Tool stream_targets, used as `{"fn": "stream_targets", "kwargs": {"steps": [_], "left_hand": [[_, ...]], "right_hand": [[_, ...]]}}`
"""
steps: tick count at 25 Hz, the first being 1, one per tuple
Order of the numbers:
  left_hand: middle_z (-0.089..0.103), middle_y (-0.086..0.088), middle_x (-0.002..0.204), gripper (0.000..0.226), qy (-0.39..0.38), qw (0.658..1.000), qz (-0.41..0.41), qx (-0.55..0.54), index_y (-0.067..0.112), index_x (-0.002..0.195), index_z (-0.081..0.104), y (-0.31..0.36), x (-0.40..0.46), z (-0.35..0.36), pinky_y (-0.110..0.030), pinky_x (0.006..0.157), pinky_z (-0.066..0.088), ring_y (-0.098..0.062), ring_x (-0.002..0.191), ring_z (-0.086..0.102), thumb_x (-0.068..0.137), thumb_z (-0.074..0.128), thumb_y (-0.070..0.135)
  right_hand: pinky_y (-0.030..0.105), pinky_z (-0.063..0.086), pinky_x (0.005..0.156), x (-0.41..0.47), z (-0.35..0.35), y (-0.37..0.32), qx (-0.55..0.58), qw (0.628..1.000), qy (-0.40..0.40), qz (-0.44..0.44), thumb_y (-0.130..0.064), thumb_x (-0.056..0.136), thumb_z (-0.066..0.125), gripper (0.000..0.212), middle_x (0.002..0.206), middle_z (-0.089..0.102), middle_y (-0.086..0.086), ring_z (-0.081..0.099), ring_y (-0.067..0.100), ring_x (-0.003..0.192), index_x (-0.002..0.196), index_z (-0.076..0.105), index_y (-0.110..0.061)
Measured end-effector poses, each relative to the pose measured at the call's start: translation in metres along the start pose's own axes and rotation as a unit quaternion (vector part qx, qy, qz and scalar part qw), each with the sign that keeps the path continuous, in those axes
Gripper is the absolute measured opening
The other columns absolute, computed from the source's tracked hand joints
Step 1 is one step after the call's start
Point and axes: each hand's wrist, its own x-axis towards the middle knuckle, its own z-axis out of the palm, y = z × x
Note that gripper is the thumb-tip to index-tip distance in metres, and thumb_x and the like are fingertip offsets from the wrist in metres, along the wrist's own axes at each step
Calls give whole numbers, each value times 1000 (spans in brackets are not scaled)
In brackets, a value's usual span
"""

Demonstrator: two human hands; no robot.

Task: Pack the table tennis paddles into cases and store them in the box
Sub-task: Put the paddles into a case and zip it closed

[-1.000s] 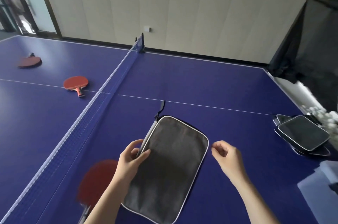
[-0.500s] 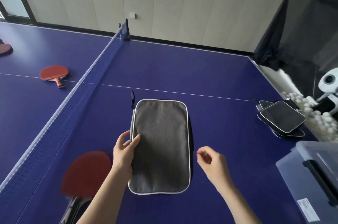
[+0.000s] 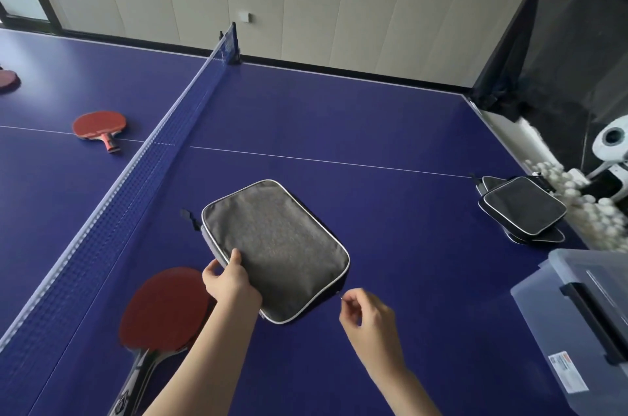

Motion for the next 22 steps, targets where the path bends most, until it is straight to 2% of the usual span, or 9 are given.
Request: {"fn": "stream_targets", "kwargs": {"steps": [4, 8, 15, 18, 20, 22], "left_hand": [[54, -7, 129, 45, 55, 997, -33, -45, 13, 127, 46, -2, -10, 1, -32, 82, 41, -20, 93, 49, 88, 67, 20], [54, -7, 129, 48, 81, 995, -38, -52, 14, 129, 44, -1, -14, 1, -32, 82, 41, -20, 93, 49, 88, 66, 21], [54, -9, 128, 49, 69, 995, -47, -60, 14, 129, 43, -10, -22, 3, -33, 82, 43, -21, 92, 50, 87, 67, 21], [55, -11, 128, 47, 53, 997, -24, -58, 11, 127, 45, -13, -18, 2, -31, 81, 43, -21, 91, 51, 86, 68, 19], [55, -11, 128, 47, 30, 999, -1, -42, 10, 127, 47, -14, -11, -3, -33, 82, 44, -21, 93, 53, 86, 69, 18], [55, -12, 129, 47, -13, 1000, 13, -6, 11, 127, 48, -15, 1, -14, -38, 87, 48, -22, 95, 54, 86, 70, 19]], "right_hand": [[22, 43, 47, -10, 15, -23, 15, 1000, -7, -26, 4, 65, 79, 22, 57, 57, -6, 52, 9, 49, 70, 63, -11], [18, 41, 47, -20, 29, -39, 28, 997, -5, -67, 3, 62, 81, 24, 55, 55, -6, 51, 8, 48, 70, 64, -11], [21, 43, 47, -29, 48, -53, 28, 993, 22, -115, 3, 56, 84, 25, 53, 56, -2, 54, 14, 48, 69, 67, -10], [19, 43, 49, -32, 46, -49, 59, 990, -1, -125, -8, 69, 80, 15, 56, 55, -5, 52, 10, 51, 73, 67, -12], [17, 44, 52, -34, 37, -42, 115, 990, -10, -84, -27, 83, 70, 14, 60, 58, -9, 52, 6, 52, 76, 65, -16], [14, 43, 53, -30, 25, -27, 169, 985, 39, 3, -31, 87, 66, 15, 63, 60, -10, 54, 1, 54, 75, 63, -23]]}}
